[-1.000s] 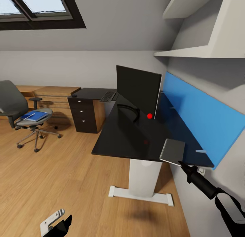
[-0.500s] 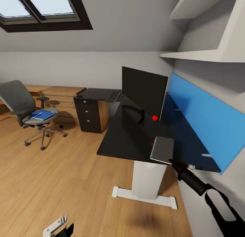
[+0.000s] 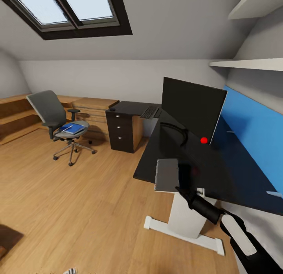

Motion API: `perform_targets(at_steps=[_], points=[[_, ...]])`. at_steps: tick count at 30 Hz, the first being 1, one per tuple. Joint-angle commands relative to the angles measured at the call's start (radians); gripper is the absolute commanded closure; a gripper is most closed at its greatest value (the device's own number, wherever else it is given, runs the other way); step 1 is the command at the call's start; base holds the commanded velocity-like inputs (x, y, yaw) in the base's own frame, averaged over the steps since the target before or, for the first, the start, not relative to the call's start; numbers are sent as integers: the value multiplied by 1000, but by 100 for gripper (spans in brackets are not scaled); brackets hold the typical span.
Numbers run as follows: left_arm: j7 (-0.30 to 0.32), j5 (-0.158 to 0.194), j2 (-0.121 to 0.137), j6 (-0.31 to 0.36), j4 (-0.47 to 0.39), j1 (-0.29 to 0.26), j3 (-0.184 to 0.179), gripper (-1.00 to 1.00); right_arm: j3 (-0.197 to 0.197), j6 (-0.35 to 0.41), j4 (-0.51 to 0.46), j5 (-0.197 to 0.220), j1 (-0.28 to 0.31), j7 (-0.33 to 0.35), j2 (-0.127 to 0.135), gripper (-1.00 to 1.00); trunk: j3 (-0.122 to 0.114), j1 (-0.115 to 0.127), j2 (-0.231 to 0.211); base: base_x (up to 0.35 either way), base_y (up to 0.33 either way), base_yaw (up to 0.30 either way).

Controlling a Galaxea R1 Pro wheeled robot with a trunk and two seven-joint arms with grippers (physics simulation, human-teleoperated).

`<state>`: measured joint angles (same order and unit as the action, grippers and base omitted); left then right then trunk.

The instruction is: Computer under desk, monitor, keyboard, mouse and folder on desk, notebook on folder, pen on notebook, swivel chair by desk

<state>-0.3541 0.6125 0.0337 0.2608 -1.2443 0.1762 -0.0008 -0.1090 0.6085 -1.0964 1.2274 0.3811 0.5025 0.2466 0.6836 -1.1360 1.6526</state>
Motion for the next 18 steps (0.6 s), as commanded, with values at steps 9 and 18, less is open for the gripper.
perform_targets(at_steps=[9, 18], points=[[-5, -118, 8, -48, 67, 0, -1, -100, -57, 6, -23, 2, 1, 3, -12, 100, 1, 0, 0, 134, 290, 119], [-4, -146, 5, -99, 77, 0, -2, -100, -73, 12, -23, 7, 1, 12, -13, 100, 1, 0, 0, 208, 291, 5]])
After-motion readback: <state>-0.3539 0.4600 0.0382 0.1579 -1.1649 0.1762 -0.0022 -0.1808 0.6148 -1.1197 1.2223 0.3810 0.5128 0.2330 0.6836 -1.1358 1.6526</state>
